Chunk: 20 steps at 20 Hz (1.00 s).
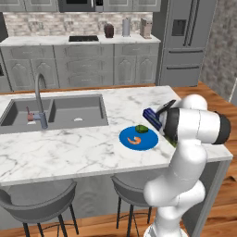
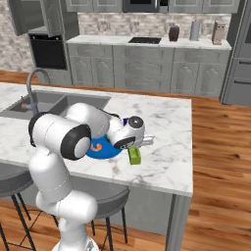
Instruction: Retrieve the tupperware and aluminum foil from the cabinet and place them on the dining counter near the plate with shrimp and avocado to prepare for storing leftovers.
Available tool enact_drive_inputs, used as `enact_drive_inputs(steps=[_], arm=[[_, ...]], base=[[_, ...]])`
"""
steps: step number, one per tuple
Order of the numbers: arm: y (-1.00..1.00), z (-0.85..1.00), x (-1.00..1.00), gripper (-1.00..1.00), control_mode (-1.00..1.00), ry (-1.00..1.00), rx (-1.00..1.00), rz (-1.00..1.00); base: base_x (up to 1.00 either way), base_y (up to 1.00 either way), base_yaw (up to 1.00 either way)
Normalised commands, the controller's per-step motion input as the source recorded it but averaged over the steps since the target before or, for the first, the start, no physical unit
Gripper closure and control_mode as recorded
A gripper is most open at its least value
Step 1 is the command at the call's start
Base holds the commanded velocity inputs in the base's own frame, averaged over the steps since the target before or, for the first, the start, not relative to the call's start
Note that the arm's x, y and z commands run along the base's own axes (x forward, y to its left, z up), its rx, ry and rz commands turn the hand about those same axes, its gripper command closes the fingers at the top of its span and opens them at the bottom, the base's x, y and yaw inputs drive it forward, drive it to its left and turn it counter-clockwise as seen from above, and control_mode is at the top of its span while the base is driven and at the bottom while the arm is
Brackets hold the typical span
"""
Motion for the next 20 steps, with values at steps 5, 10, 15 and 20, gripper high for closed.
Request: enact_drive_inputs(steps=[5, 10, 15, 20], arm=[[-0.17, -0.24, 0.35, 1.0, -1.0, 0.0, 0.05, -0.04], [-0.15, -0.26, 0.34, 1.0, -1.0, 0.0, 0.04, -0.03], [-0.01, -0.36, 0.3, 1.0, -1.0, 0.0, 0.01, -0.01], [0.01, -0.4, 0.28, -1.0, -1.0, 0.0, 0.0, -0.01]], base=[[0.0, 0.0, 0.0], [0.0, 0.0, 0.0], [0.0, 0.0, 0.0], [0.0, 0.0, 0.0]])
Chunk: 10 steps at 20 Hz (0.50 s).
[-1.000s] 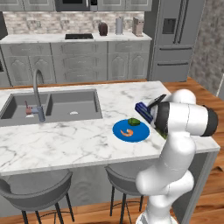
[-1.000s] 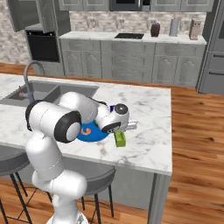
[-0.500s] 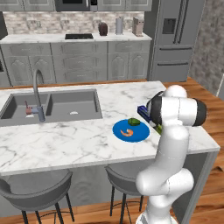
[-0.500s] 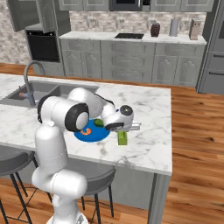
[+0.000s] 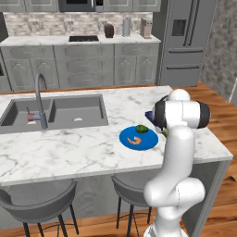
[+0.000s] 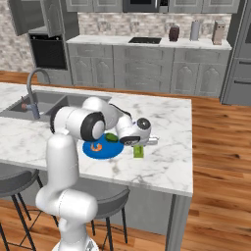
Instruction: Retrieve the tupperware and aluminum foil from the cabinet and place them on the dining counter near the plate with shrimp and avocado to prepare for storing leftovers.
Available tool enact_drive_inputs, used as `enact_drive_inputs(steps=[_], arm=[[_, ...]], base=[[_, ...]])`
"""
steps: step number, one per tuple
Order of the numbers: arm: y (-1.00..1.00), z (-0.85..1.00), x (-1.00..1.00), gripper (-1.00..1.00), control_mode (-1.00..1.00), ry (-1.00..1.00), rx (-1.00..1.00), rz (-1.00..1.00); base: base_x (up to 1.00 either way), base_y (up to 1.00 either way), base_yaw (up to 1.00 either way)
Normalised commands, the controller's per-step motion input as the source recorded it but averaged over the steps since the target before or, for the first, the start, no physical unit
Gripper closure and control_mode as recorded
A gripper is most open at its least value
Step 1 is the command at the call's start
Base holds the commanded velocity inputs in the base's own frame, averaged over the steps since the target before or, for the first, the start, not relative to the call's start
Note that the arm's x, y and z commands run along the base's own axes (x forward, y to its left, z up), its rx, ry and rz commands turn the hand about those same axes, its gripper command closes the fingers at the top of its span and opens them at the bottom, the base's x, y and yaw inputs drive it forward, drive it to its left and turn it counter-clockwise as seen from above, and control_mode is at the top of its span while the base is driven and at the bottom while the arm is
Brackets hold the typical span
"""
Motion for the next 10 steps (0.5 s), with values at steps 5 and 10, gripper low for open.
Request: enact_drive_inputs(steps=[5, 10], arm=[[0.12, -0.34, 0.22, -1.0, -1.0, 0.0, 0.0, -0.04], [0.0, -0.05, -0.03, -1.0, -1.0, 0.0, 0.0, -0.07]], base=[[0.0, 0.0, 0.0], [0.0, 0.0, 0.0]])
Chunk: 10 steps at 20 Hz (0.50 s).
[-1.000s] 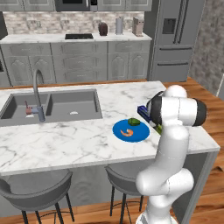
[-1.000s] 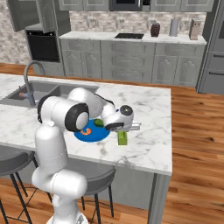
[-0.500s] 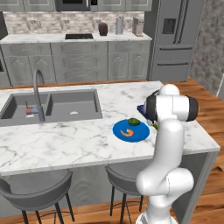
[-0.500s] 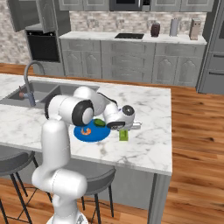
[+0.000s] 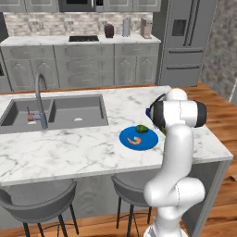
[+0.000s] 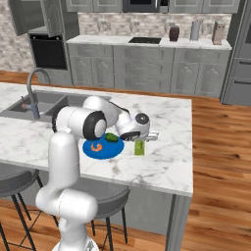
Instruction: Retrieve the tupperware and aluminum foil from the cabinet and place them on the dining counter near the plate with shrimp and avocado to prepare for storing leftovers.
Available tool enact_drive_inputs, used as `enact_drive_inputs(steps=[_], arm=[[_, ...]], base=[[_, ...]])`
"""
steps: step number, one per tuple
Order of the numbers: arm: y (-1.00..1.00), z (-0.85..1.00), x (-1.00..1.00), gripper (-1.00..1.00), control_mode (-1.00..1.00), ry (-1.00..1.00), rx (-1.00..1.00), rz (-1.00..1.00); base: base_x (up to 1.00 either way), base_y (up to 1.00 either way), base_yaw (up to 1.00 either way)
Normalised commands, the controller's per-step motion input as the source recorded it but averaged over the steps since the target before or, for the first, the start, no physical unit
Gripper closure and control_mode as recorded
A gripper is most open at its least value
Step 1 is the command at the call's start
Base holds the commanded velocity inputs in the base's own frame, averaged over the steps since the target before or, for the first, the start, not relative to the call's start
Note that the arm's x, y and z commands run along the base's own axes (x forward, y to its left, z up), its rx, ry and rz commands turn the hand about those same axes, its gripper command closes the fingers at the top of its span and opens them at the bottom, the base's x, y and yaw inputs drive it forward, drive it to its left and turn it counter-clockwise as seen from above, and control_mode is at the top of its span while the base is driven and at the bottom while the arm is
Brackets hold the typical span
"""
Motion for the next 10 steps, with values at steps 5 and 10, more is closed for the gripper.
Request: enact_drive_inputs(steps=[5, 10], arm=[[0.0, 0.14, -0.43, -1.0, -1.0, -0.1, 0.0, -0.06], [0.0, 0.36, -0.75, -1.0, -1.0, -0.24, 0.0, -0.04]], base=[[0.0, 0.0, 0.0], [0.0, 0.0, 0.0]])
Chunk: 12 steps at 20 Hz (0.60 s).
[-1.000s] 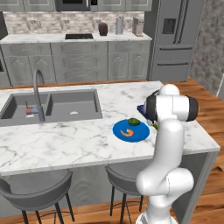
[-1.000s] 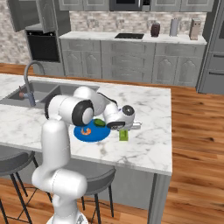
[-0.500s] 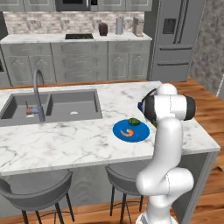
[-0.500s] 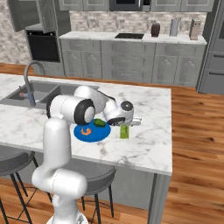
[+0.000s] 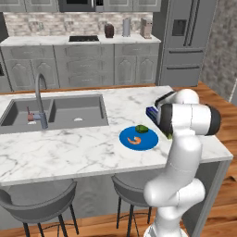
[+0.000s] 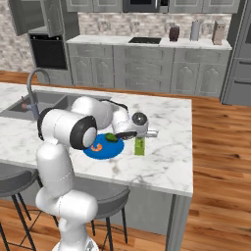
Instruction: Retrieve the tupperware and aluminum foil from the cabinet and place them on the dining counter near the plate with shrimp and avocado to prepare for storing leftovers.
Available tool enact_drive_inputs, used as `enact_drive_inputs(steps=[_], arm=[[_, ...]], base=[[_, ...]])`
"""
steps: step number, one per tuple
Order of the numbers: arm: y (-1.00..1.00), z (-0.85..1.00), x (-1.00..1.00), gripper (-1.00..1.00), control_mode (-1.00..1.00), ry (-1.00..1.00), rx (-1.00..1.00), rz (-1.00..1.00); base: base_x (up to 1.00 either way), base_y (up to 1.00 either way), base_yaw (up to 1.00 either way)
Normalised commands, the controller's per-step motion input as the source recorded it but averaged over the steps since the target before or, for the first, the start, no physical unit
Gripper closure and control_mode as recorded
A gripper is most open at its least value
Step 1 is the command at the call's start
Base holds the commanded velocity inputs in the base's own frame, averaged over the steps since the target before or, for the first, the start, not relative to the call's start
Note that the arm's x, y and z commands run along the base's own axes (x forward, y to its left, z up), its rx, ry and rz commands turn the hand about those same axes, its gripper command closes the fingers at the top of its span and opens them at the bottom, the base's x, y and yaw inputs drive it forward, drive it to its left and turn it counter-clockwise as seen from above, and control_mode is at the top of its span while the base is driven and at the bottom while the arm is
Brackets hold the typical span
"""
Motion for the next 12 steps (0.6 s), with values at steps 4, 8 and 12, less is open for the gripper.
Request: enact_drive_inputs(steps=[4, 8, 12], arm=[[0.0, 0.44, -0.87, -1.0, -1.0, -0.32, 0.0, -0.02], [0.07, 0.51, -1.0, -1.0, -1.0, -0.34, 0.0, 0.0], [0.15, 0.65, -0.89, -1.0, -1.0, -0.22, -0.03, 0.0]], base=[[0.0, 0.0, 0.0], [0.0, 0.0, 0.0], [0.0, 0.0, 0.0]])
